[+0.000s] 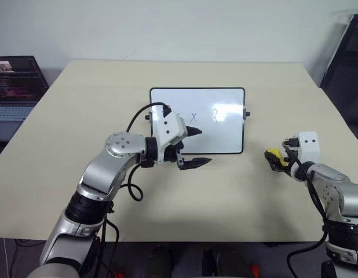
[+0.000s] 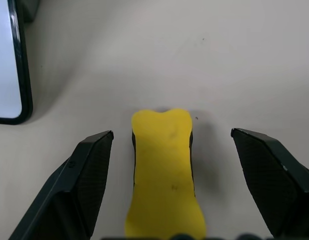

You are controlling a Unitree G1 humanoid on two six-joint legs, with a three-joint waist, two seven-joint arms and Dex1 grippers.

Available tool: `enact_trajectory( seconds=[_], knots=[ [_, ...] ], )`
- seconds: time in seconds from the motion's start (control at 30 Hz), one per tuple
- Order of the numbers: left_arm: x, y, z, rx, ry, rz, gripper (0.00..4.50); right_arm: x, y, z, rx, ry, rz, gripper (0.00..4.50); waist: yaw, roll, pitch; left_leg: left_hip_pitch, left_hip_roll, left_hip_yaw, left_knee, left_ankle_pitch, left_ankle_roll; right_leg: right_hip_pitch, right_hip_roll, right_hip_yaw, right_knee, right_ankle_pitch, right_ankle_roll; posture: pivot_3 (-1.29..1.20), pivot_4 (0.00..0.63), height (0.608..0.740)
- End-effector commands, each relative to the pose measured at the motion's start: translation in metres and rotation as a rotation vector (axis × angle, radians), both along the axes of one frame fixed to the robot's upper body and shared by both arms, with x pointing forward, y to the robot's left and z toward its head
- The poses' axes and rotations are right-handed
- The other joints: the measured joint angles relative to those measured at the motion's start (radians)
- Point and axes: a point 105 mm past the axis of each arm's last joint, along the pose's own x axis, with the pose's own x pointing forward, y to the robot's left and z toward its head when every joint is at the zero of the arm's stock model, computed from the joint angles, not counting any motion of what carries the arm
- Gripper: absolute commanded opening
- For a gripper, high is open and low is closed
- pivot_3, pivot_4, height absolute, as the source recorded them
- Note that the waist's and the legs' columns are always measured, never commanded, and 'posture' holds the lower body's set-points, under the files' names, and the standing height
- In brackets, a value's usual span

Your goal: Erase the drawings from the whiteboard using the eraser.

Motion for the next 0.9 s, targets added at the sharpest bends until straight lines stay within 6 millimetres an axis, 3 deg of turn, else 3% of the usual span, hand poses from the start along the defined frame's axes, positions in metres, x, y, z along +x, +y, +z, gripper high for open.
enact_trajectory(
  seconds=[0.03, 0.2, 0.27, 0.43, 0.53, 0.67, 0.9],
  knots=[
    [-0.004, -0.001, 0.008, -0.01, -0.04, -0.014, 4.5, 0.003, -0.001, 0.01, -0.022, -0.043, 0.007, 3.18, 0.0, 0.0, 0.0, 0.0, 0.0, 0.0, 0.0, 0.0, 0.0, 0.0, 0.0, 0.0, 0.0, 0.0, 0.0, 0.0, 0.15, 0.74],
    [-0.005, -0.002, 0.008, -0.01, -0.04, -0.015, 4.5, 0.003, 0.001, 0.007, -0.023, -0.035, 0.011, 1.5, 0.0, 0.0, 0.0, 0.0, 0.0, 0.0, 0.0, 0.0, 0.0, 0.0, 0.0, 0.0, 0.0, 0.0, 0.0, 0.0, 0.15, 0.74],
    [-0.005, -0.002, 0.008, -0.01, -0.04, -0.014, 4.5, 0.002, 0.001, 0.007, -0.024, -0.033, 0.011, 1.06, 0.0, 0.0, 0.0, 0.0, 0.0, 0.0, 0.0, 0.0, 0.0, 0.0, 0.0, 0.0, 0.0, 0.0, 0.0, 0.0, 0.15, 0.74],
    [-0.004, 0.002, 0.007, -0.01, -0.034, 0.002, 4.5, 0.002, 0.0, 0.008, -0.025, -0.039, 0.009, 1.05, 0.0, 0.0, 0.0, 0.0, 0.0, 0.0, 0.0, 0.0, 0.0, 0.0, 0.0, 0.0, 0.0, 0.0, 0.0, 0.0, 0.15, 0.74],
    [0.001, 0.013, 0.005, -0.022, -0.016, 0.067, 4.5, -0.001, 0.0, 0.023, -0.047, -0.102, 0.026, 1.05, 0.0, 0.0, 0.0, 0.0, 0.0, 0.0, 0.0, 0.0, 0.0, 0.0, 0.0, 0.0, 0.0, 0.0, 0.0, 0.0, 0.15, 0.74],
    [0.005, 0.03, 0.001, -0.058, 0.014, 0.194, 4.5, -0.018, 0.03, 0.044, -0.071, -0.183, 0.214, 1.05, 0.0, 0.001, 0.0, 0.0, 0.0, -0.001, 0.0, 0.0, 0.0, 0.0, 0.0, 0.0, 0.0, 0.0, 0.0, 0.0, 0.15, 0.74],
    [0.001, 0.037, -0.012, -0.128, 0.052, 0.383, 4.5, -0.048, 0.077, 0.045, -0.123, -0.21, 0.465, 1.01, 0.002, 0.0, 0.001, 0.0, 0.0, -0.001, 0.001, 0.0, 0.0, 0.001, 0.0, -0.001, -0.001, 0.0, 0.0, 0.0, 0.15, 0.74]
  ],
)
